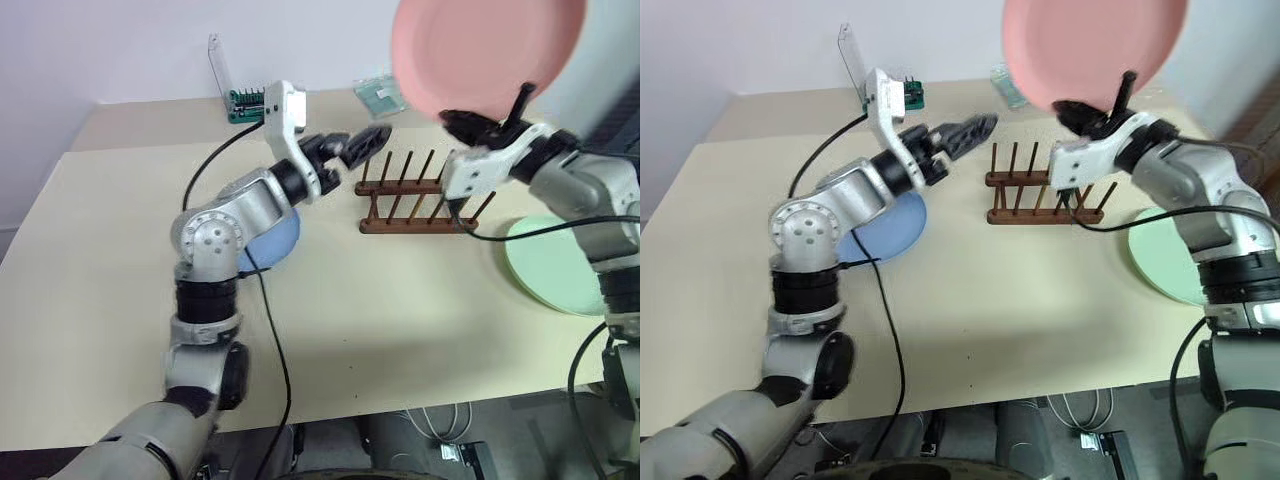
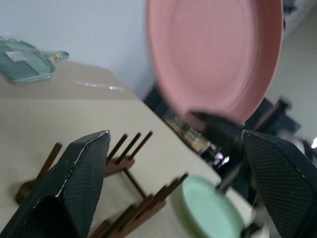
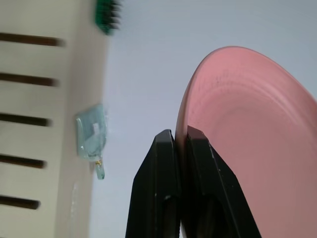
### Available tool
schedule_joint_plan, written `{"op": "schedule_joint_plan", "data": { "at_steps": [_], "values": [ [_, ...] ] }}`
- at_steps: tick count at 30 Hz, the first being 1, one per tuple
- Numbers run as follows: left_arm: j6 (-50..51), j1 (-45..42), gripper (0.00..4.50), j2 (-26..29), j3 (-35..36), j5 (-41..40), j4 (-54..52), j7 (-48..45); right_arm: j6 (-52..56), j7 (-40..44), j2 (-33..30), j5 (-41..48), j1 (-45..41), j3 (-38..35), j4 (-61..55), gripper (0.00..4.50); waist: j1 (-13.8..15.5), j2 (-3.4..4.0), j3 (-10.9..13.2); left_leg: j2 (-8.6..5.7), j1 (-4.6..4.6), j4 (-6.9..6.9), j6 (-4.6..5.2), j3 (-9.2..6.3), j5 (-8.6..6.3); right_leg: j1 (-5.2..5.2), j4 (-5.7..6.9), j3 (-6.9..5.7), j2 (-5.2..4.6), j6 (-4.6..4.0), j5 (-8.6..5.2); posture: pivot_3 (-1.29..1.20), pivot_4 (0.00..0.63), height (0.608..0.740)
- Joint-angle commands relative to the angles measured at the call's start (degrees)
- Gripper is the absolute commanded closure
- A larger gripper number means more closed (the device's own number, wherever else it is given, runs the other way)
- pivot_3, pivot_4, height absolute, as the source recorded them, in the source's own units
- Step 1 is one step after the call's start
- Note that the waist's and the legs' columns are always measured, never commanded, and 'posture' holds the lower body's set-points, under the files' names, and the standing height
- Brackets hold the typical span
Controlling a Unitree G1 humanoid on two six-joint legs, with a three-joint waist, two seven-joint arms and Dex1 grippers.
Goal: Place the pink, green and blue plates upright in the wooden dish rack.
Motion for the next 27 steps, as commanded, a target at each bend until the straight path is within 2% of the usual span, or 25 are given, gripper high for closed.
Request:
{"op": "schedule_joint_plan", "data": {
  "at_steps": [1,3,7,12,16,19,27],
  "values": [
    [-7.96,0.01,0.05,9.76,-2.58,6.43,-1.32,-13.21,6.48,6.32,3.68,21.47,-4.36,-9.19,1.6,4.5,-0.17,0.0,0.0,0.0,-0.02,-0.01,0.0,-0.01,0.0,0.0,-0.01,0.0,0.0,0.0,0.0,0.0,0.15,0.735],
    [-12.93,-0.12,0.05,14.4,-2.38,8.75,0.06,-19.6,16.33,14.12,7.79,38.44,-5.66,-14.25,-1.08,4.5,-0.54,0.03,0.0,0.06,0.0,-0.05,0.0,-0.01,0.0,0.01,-0.11,0.0,0.05,-0.05,0.04,0.0,0.15,0.735],
    [-24.91,1.44,0.05,19.24,-2.8,12.93,0.3,-31.11,38.05,19.94,8.52,57.88,-8.79,-22.48,-2.27,4.5,0.23,0.09,-0.01,0.14,-0.1,-0.08,0.01,-0.08,0.0,0.05,-0.39,-0.08,0.08,-0.18,0.15,0.0,0.15,0.735],
    [-30.19,4.6,0.05,20.87,-3.29,13.51,-0.53,-38.91,63.9,15.78,7.12,75.92,-11.73,-33.1,3.14,4.5,0.7,0.1,-0.01,0.09,-0.13,-0.06,0.13,-0.21,-0.07,0.21,-0.65,-0.21,-0.01,-0.19,0.16,0.0,0.15,0.735],
    [-25.87,6.38,0.05,22.44,-3.62,10.35,-1.34,-43.56,73.86,11.62,5.29,79.24,-11.02,-36.63,6.7,4.5,0.84,0.14,0.0,0.1,-0.13,-0.07,0.15,-0.17,-0.08,0.19,-0.61,-0.22,-0.02,-0.19,0.17,0.0,0.15,0.735],
    [-25.85,7.0,0.05,21.31,-2.81,9.36,-1.41,-44.01,80.12,9.32,4.79,82.26,-11.15,-38.58,6.35,4.5,0.69,0.24,0.02,0.11,-0.13,-0.07,0.17,-0.14,-0.09,0.16,-0.59,-0.21,-0.02,-0.18,0.18,0.0,0.15,0.735],
    [-26.0,5.64,0.05,19.75,-2.56,10.33,-0.16,-42.81,90.38,0.04,8.19,94.33,-11.74,-46.73,4.69,4.5,0.14,0.24,0.02,0.11,-0.15,-0.06,0.18,-0.12,-0.1,0.16,-0.6,-0.21,-0.03,-0.12,0.21,0.0,0.15,0.735]
  ]
}}
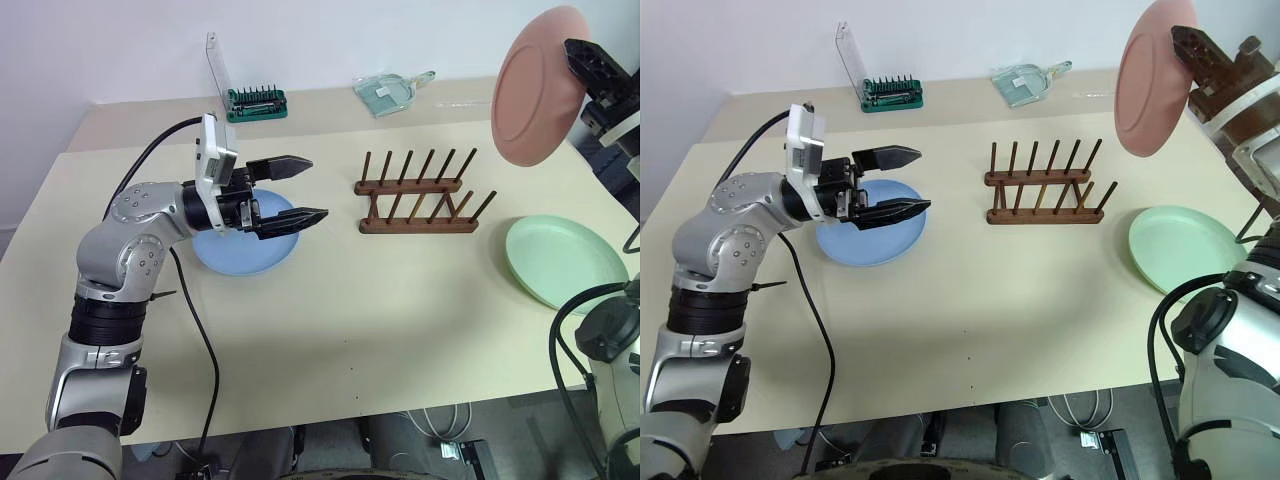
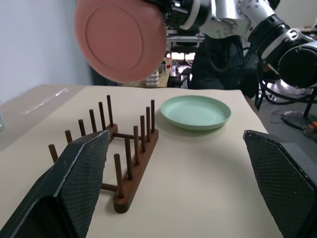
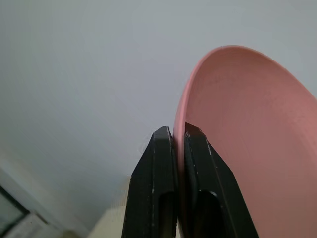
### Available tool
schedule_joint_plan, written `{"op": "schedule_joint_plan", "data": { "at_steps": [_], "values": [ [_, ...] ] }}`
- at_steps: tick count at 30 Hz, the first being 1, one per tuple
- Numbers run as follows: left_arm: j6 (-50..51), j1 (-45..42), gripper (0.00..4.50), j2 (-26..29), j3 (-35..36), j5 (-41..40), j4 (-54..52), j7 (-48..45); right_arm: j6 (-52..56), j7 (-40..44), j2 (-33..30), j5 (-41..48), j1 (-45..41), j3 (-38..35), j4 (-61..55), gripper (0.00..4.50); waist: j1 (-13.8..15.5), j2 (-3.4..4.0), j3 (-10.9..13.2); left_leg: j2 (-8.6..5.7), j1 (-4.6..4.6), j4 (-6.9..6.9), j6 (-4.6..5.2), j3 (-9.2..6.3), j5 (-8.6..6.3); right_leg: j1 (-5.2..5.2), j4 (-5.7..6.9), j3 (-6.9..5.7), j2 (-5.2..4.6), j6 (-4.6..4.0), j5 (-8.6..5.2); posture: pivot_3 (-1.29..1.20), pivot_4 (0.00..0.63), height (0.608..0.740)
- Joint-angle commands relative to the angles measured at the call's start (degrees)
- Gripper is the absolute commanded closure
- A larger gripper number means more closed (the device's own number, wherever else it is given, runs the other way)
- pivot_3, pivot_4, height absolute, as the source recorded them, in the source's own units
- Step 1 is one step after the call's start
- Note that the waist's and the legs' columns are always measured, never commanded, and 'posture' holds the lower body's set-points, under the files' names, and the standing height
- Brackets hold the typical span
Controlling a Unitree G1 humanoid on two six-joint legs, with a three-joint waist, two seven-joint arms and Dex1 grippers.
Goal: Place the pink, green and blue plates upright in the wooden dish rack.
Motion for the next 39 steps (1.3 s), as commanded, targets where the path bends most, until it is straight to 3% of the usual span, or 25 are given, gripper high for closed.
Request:
{"op": "schedule_joint_plan", "data": {
  "at_steps": [1,11,25,37,39],
  "values": [
    [-0.88,-1.64,0.05,-0.3,1.32,-0.21,-0.7,0.17,3.19,-3.95,0.94,7.22,-2.25,-4.29,-3.23,4.5,-0.03,0.0,0.0,0.0,0.0,0.0,0.0,0.0,0.0,0.0,0.0,0.0,0.0,0.01,0.0,0.0,0.15,0.735],
    [-2.07,-2.05,0.05,-1.35,1.55,1.24,-0.31,1.92,4.76,-10.72,4.11,13.56,2.06,-7.51,-2.95,4.5,-0.05,0.01,-0.01,0.0,0.01,0.03,0.05,0.01,-0.02,0.03,0.0,0.0,0.0,0.05,0.03,0.0,0.15,0.735],
    [-2.12,-2.12,0.05,-0.95,1.39,1.78,-0.57,2.04,2.27,-14.57,5.28,15.34,6.69,-6.4,-6.45,4.5,-0.1,0.03,-0.02,0.0,0.0,0.04,0.04,0.04,-0.02,0.0,0.01,0.03,0.01,0.07,0.04,0.0,0.15,0.735],
    [-2.07,-2.15,0.05,-0.83,0.96,2.86,-0.28,1.94,-4.71,-8.63,10.1,11.25,12.34,0.1,-10.99,4.5,-0.2,0.05,-0.03,0.0,0.0,0.06,0.04,0.06,-0.02,-0.02,0.03,0.04,0.01,0.08,0.04,0.0,0.15,0.735],
    [-1.79,-2.01,0.0,-0.6,1.03,2.89,-0.65,2.13,-6.1,-8.05,9.61,9.58,12.38,0.82,-9.72,3.8,-0.17,0.05,-0.03,0.0,0.0,0.06,0.04,0.06,-0.01,-0.02,0.03,0.04,0.01,0.08,0.04,0.0,0.15,0.735]
  ]
}}
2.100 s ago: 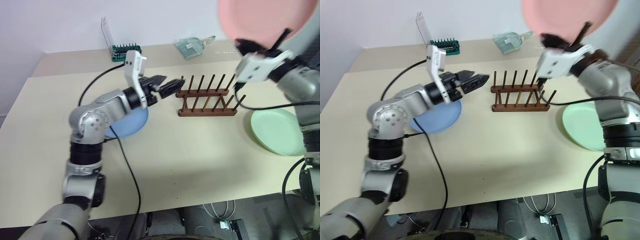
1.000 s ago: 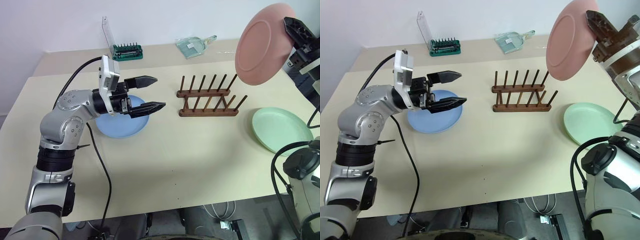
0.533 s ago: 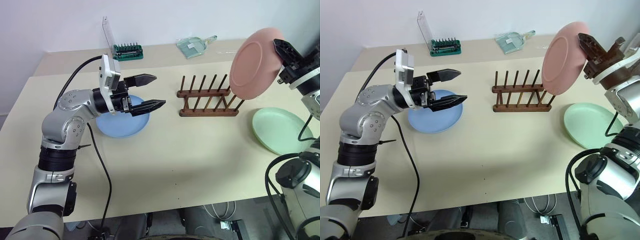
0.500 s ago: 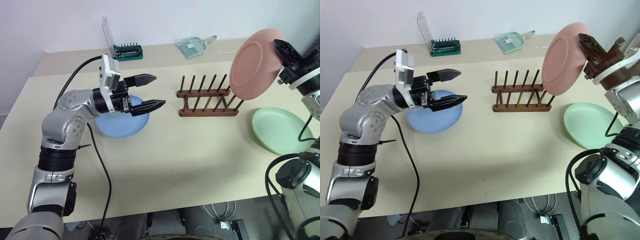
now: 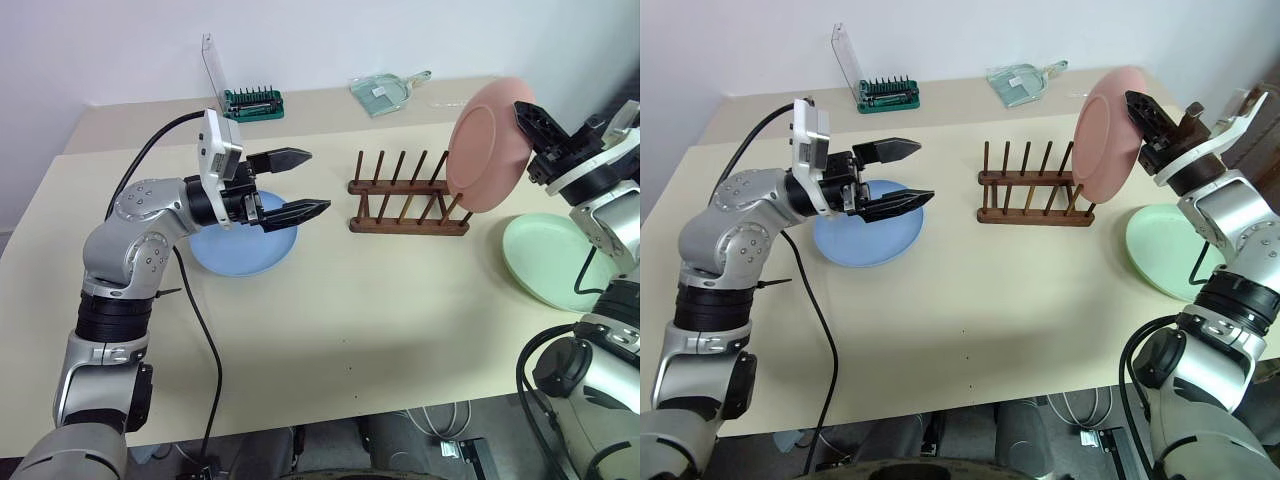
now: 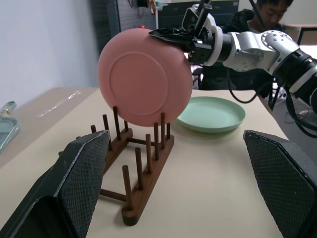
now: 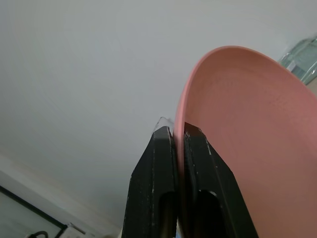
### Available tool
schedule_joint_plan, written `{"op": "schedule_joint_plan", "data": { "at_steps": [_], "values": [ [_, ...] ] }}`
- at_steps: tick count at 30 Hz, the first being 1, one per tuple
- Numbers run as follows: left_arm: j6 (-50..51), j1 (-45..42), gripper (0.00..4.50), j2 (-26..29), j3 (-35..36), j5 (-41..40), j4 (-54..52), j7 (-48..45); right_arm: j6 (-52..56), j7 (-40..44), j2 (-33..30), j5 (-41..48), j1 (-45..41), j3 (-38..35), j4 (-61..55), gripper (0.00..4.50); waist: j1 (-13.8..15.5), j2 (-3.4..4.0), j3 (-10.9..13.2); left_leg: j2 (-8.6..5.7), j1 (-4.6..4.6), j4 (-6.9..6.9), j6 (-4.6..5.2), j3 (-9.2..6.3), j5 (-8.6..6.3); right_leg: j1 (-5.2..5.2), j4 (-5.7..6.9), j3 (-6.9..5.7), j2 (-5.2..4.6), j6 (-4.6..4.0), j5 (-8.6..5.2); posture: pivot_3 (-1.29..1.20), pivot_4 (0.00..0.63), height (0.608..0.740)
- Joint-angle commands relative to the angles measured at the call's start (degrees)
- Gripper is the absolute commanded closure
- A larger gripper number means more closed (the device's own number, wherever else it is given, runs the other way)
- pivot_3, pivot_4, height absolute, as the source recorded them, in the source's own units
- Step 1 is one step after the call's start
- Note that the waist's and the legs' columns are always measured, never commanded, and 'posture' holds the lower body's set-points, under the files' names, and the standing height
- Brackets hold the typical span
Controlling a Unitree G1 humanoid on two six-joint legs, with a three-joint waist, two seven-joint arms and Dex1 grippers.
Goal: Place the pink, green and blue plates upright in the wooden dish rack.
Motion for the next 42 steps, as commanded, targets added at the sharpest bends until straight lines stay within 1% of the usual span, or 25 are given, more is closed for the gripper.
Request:
{"op": "schedule_joint_plan", "data": {
  "at_steps": [1,3,4,6,8,9,14,18,20,23,25,27,28,29,32,34,35,36,38,42],
  "values": [
    [-0.64,-0.99,0.0,0.83,0.95,0.48,-1.46,0.26,-2.91,1.75,-0.75,-1.65,-0.7,0.37,0.3,3.53,0.07,0.0,0.0,0.0,0.0,0.01,0.0,0.0,0.0,0.01,0.0,0.0,0.0,0.0,0.0,0.0,0.15,0.735],
    [-0.49,-0.73,0.0,1.09,0.97,0.58,-1.59,0.41,-4.1,2.05,-1.12,-3.08,-1.06,0.87,1.11,2.6,0.06,0.0,0.0,-0.01,0.0,0.01,0.0,0.0,0.0,0.02,-0.01,0.0,0.0,0.0,0.0,0.0,0.15,0.735],
    [-0.52,-0.61,0.0,1.17,0.95,0.63,-1.65,0.41,-4.32,2.23,-1.21,-3.34,-1.29,1.01,1.35,2.06,0.04,0.0,0.0,-0.01,0.0,0.01,0.0,0.0,0.0,0.02,-0.01,0.0,0.0,0.0,0.0,0.0,0.15,0.735],
    [-0.4,-0.58,0.0,1.22,0.91,0.65,-1.76,0.54,-4.51,1.8,-1.19,-3.67,-1.7,1.22,1.26,1.16,0.03,0.0,0.0,-0.01,0.0,0.0,0.0,0.0,0.0,0.01,0.0,0.0,0.0,0.0,0.0,0.0,0.15,0.735],
    [-0.35,-0.61,0.0,1.24,0.87,0.72,-1.78,0.63,-4.67,1.64,-1.14,-4.22,-1.75,1.73,0.55,0.1,0.03,0.0,0.0,0.0,0.0,0.0,0.0,0.0,0.0,0.01,-0.01,0.0,0.0,0.0,0.0,0.0,0.15,0.735],
    [-0.26,-0.65,0.0,1.23,0.88,0.68,-1.75,0.66,-4.51,1.3,-0.92,-4.05,-1.84,1.79,-0.14,0.04,0.04,0.0,0.0,-0.01,0.0,0.0,0.0,0.0,0.0,0.01,-0.01,0.0,0.0,0.0,0.0,0.0,0.15,0.735],
    [-0.1,-1.12,0.0,1.02,0.79,0.75,-1.04,0.5,-5.59,-0.51,-0.32,-3.49,-2.95,1.92,-3.03,0.04,0.04,0.0,0.0,-0.01,0.0,0.01,0.0,0.0,0.0,0.0,-0.01,0.0,0.0,0.0,0.0,0.0,0.15,0.735],
    [-0.48,-1.19,0.0,0.98,0.72,0.98,-0.96,0.25,-7.78,0.35,-1.25,-4.96,-3.08,2.43,-4.37,0.04,0.05,0.0,0.0,0.0,0.0,0.0,0.0,-0.01,0.0,0.01,-0.01,0.0,0.0,0.0,0.0,0.0,0.15,0.735],
    [-0.43,-1.29,0.0,0.88,0.85,0.63,-0.94,-0.01,-8.66,0.07,-1.35,-4.4,-3.85,1.56,-4.19,0.04,0.1,0.0,0.0,-0.01,0.0,0.01,0.0,0.0,0.0,0.02,-0.02,0.0,0.0,0.0,0.0,0.0,0.15,0.735],
    [-0.62,-1.41,0.0,0.69,1.08,0.24,-1.01,-0.47,-11.81,1.17,-2.91,-6.3,-4.01,1.35,-5.16,0.04,0.1,0.0,0.0,-0.01,0.0,0.0,0.0,0.0,0.0,0.01,-0.02,0.0,0.0,0.0,0.0,0.0,0.15,0.735],
    [-0.51,-1.39,0.0,0.6,1.29,-0.35,-1.39,-1.05,-13.81,2.1,-5.12,-8.55,-3.52,1.57,-5.76,0.04,0.14,0.02,0.01,-0.01,0.0,0.0,0.0,0.0,0.0,0.01,-0.01,0.0,0.0,0.0,0.0,0.0,0.15,0.735],
    [-0.49,-1.2,0.0,0.69,1.29,-0.6,-1.93,-1.69,-15.68,5.51,-8.43,-12.67,-1.3,3.78,-7.24,0.04,0.24,0.03,0.01,-0.02,-0.01,0.01,0.0,0.0,0.0,0.01,-0.02,-0.01,-0.01,0.0,0.0,0.0,0.15,0.735],
    [-0.39,-1.01,0.0,0.9,1.16,-0.73,-2.35,-2.14,-16.56,8.04,-11.09,-16.01,1.06,6.17,-8.87,0.04,0.17,0.02,0.01,-0.03,-0.03,0.0,0.01,0.0,-0.01,-0.01,-0.03,-0.01,-0.01,0.01,0.0,0.0,0.15,0.735],
    [-0.78,-0.82,0.0,1.14,0.71,-0.78,-2.88,-3.24,-14.94,11.2,-16.31,-17.82,4.58,6.63,-10.91,0.04,0.17,0.02,0.01,-0.02,-0.02,0.0,0.01,0.0,-0.01,0.0,-0.04,-0.01,0.0,0.01,0.0,0.0,0.15,0.735],
    [-3.74,-0.24,0.0,1.26,-0.81,0.69,-3.52,-5.89,-10.52,16.92,-26.76,-20.42,12.64,6.69,-13.47,0.04,0.47,0.03,0.01,-0.02,-0.07,0.0,0.05,-0.02,-0.03,0.01,-0.08,-0.06,0.0,0.01,-0.02,0.0,0.15,0.735],
    [-5.55,-0.01,0.0,0.88,-1.99,1.64,-3.1,-7.39,-10.13,22.35,-32.49,-25.07,22.37,7.81,-15.95,0.04,0.52,0.09,-0.03,-0.03,-0.02,0.03,0.09,0.07,-0.05,0.07,-0.11,-0.03,-0.04,0.02,-0.01,0.0,0.15,0.735],
    [-6.33,-0.11,0.0,0.49,-2.51,1.98,-2.68,-7.96,-10.31,25.22,-34.25,-26.79,27.47,7.77,-17.1,0.04,0.41,0.06,-0.04,-0.02,0.07,0.03,0.15,0.07,-0.08,0.17,-0.12,-0.04,-0.03,0.02,-0.01,0.0,0.15,0.735],
    [-6.78,-0.43,0.0,-0.01,-2.93,2.17,-2.12,-8.24,-11.68,27.38,-35.49,-29.63,32.9,8.07,-18.41,0.04,0.36,0.06,-0.04,0.02,0.19,0.03,0.32,0.06,-0.18,0.36,-0.17,-0.07,0.0,0.02,-0.02,0.0,0.15,0.735],
    [-7.75,-1.36,0.0,-1.2,-3.55,2.62,-0.74,-8.56,-15.11,30.55,-35.99,-34.39,41.77,8.62,-20.88,0.04,0.15,0.03,-0.02,0.02,0.36,0.07,0.52,0.06,-0.3,0.59,-0.23,-0.08,0.01,0.04,-0.03,0.0,0.15,0.735],
    [-8.9,-2.54,0.0,-2.51,-4.46,3.26,0.65,-9.46,-18.02,35.63,-34.68,-38.34,52.38,9.11,-25.93,0.04,0.08,0.21,-0.07,0.0,0.53,0.1,0.57,0.22,-0.33,0.69,-0.23,0.04,-0.02,0.12,-0.07,0.0,0.15,0.735]
  ]
}}
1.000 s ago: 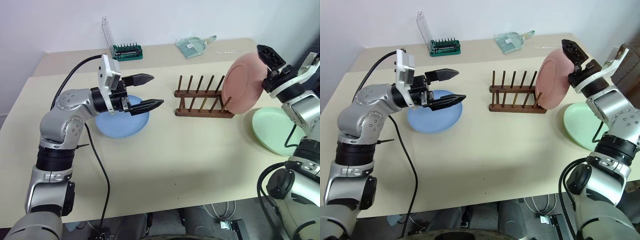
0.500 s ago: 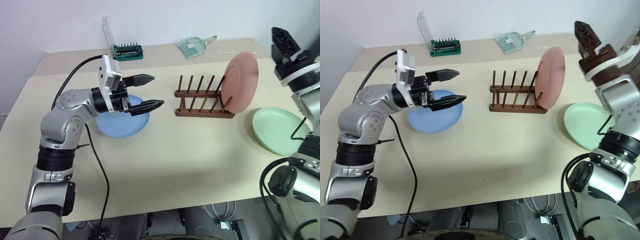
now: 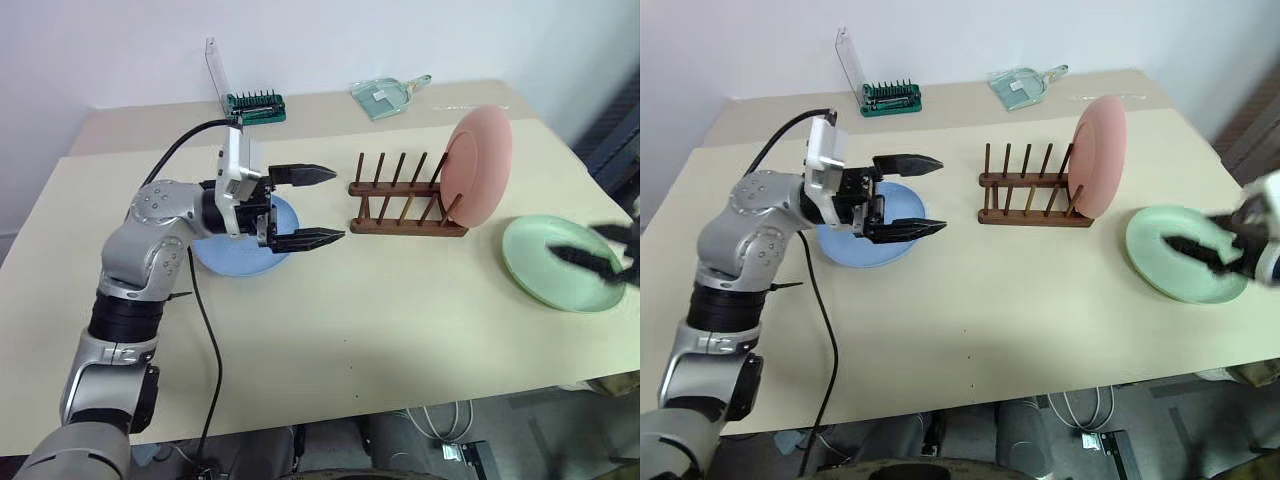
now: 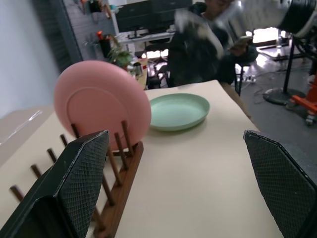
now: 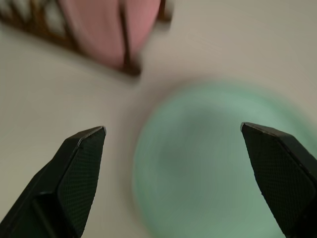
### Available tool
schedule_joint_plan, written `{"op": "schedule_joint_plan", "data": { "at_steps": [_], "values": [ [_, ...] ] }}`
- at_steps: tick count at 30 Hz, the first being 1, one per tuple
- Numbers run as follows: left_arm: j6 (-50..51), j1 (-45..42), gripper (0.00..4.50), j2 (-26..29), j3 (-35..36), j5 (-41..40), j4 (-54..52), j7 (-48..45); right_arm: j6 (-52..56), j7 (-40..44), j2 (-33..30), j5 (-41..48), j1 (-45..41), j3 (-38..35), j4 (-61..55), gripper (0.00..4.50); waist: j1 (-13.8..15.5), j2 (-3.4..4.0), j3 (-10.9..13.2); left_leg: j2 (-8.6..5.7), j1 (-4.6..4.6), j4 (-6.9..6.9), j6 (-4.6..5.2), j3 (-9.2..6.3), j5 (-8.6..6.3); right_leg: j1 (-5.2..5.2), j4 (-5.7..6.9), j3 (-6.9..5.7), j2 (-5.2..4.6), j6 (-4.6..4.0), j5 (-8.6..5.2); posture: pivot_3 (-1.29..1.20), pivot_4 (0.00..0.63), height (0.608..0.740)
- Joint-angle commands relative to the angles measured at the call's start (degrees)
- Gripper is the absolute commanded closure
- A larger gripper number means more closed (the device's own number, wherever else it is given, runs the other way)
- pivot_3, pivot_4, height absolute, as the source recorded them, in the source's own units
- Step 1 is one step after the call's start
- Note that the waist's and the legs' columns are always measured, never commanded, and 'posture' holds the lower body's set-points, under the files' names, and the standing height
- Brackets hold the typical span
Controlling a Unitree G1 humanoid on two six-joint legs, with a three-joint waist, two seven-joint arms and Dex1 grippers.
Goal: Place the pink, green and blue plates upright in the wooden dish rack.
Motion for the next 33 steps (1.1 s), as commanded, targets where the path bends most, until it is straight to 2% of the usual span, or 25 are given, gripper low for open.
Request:
{"op": "schedule_joint_plan", "data": {
  "at_steps": [1,4,13,16,23,26,33],
  "values": [
    [-1.64,-1.89,0.0,-0.29,-0.29,0.68,-0.1,-1.13,-5.28,3.59,0.14,-5.17,4.88,-0.06,-5.32,0.04,-0.04,-0.01,0.0,0.01,0.01,0.0,0.0,-0.01,0.0,0.0,0.02,0.0,0.02,0.02,-0.01,0.0,0.15,0.735],
    [-2.16,-1.91,0.0,-0.33,-0.57,1.21,-0.41,-1.94,-9.58,2.29,0.71,-10.71,5.41,2.68,-3.48,0.04,0.02,-0.01,0.0,0.01,0.02,0.02,-0.01,0.0,0.0,0.0,0.01,0.02,0.01,0.03,0.0,0.0,0.15,0.735],
    [-1.03,-1.4,0.0,0.44,-0.11,1.4,-2.35,-1.06,-14.12,3.57,3.66,-17.06,2.17,10.8,3.82,0.04,0.46,-0.07,0.04,-0.01,0.0,0.03,-0.02,-0.05,0.01,0.01,-0.01,0.0,-0.01,0.03,0.0,0.0,0.15,0.735],
    [-0.78,-1.19,0.0,0.79,-0.01,1.37,-2.81,-0.57,-13.59,2.54,4.98,-18.13,0.4,12.27,6.16,0.87,0.36,-0.07,0.03,-0.01,0.01,0.03,-0.02,-0.05,0.01,0.01,-0.01,0.0,-0.01,0.03,0.0,0.0,0.15,0.735],
    [-0.48,-1.47,0.0,0.73,0.32,1.46,-2.77,1.17,-13.99,-0.85,5.12,-20.83,-6.11,12.1,10.01,4.42,0.2,-0.06,0.03,-0.01,0.03,0.02,-0.04,-0.07,0.01,0.02,0.01,0.0,0.0,0.03,0.0,0.0,0.15,0.735],
    [-0.55,-2.07,0.0,0.47,0.34,1.55,-2.07,1.56,-14.77,-4.04,6.08,-21.85,-10.72,11.33,11.9,4.47,0.34,-0.08,0.04,-0.02,0.02,0.02,-0.06,-0.1,0.03,0.04,0.0,-0.01,-0.01,0.02,0.0,0.0,0.15,0.735],
    [-1.1,-2.88,0.0,0.08,0.25,2.15,-0.84,1.98,-19.9,-17.17,7.85,-24.22,-32.94,8.67,22.98,4.47,0.06,0.09,0.04,-0.03,0.01,-0.05,-0.38,-0.06,0.21,-0.05,0.01,0.0,-0.02,0.02,0.01,0.0,0.15,0.735]
  ]
}}
